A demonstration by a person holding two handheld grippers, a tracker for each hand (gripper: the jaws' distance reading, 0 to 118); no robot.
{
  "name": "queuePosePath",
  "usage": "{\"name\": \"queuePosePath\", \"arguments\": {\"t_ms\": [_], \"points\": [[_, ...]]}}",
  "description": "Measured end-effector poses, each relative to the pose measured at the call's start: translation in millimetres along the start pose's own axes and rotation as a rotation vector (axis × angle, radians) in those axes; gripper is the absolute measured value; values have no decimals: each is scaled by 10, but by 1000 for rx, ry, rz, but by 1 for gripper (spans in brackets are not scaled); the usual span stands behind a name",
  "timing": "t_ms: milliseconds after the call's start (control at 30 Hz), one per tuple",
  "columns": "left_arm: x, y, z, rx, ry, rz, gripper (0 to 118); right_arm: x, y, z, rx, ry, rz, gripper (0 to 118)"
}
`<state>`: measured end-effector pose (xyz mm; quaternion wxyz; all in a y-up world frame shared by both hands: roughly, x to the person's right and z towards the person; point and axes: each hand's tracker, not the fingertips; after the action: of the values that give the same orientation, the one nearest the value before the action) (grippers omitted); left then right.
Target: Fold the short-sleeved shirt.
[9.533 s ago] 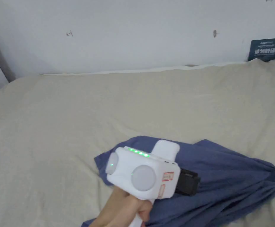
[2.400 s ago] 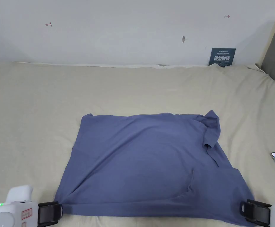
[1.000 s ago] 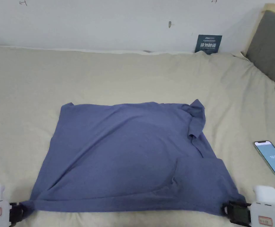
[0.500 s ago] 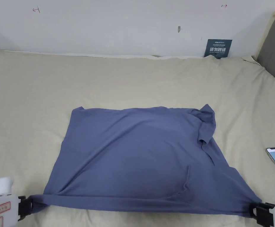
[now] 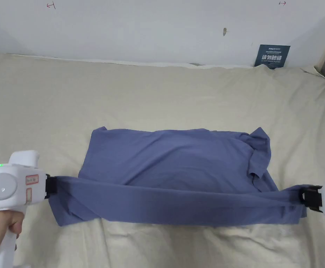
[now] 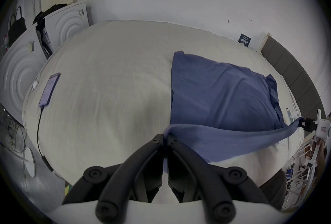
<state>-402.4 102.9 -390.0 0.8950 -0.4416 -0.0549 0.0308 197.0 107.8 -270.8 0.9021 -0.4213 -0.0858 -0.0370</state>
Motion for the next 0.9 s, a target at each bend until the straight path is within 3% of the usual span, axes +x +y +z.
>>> {"name": "queuePosePath", "arguments": {"t_ms": [433,467,500,533,567,600,633,700,733,767,800,833,867,900], "points": [[205,601,-1044,-82,38,-28,3,-186,662,-977,-123,-42,-6,9],[212,596,-1080,-75,28,-44,7,-201,656,-1024,-164,-61,-22,21],[222,579,-1099,-62,27,-47,38,-196,648,-1058,-185,-94,-35,53],[227,555,-1128,-71,57,-44,111,-172,595,-1063,-175,-79,-38,108],[232,466,-1093,-143,74,-125,116,-141,516,-1023,-166,-60,-37,118],[163,439,-1085,-90,61,-52,108,-121,466,-968,-109,-6,-73,116],[104,354,-1066,-132,20,-41,109,-56,375,-887,-135,-60,-42,116],[41,183,-967,-129,54,-45,109,59,191,-762,-113,-49,-60,116],[-5,167,-797,-129,66,-53,108,122,92,-692,-132,-35,-100,115],[-57,101,-652,-116,53,-59,104,148,11,-601,-127,-24,-144,106],[-89,21,-576,-103,35,-56,86,197,-93,-535,-115,23,-181,80],[-101,-49,-517,-117,7,-44,7,249,-208,-479,-99,58,-199,7],[-93,-129,-504,-141,-29,-40,0,278,-303,-465,-119,53,-194,0],[-48,-177,-421,-111,-38,-62,0,140,-414,-371,-100,-2,-240,0]]}}
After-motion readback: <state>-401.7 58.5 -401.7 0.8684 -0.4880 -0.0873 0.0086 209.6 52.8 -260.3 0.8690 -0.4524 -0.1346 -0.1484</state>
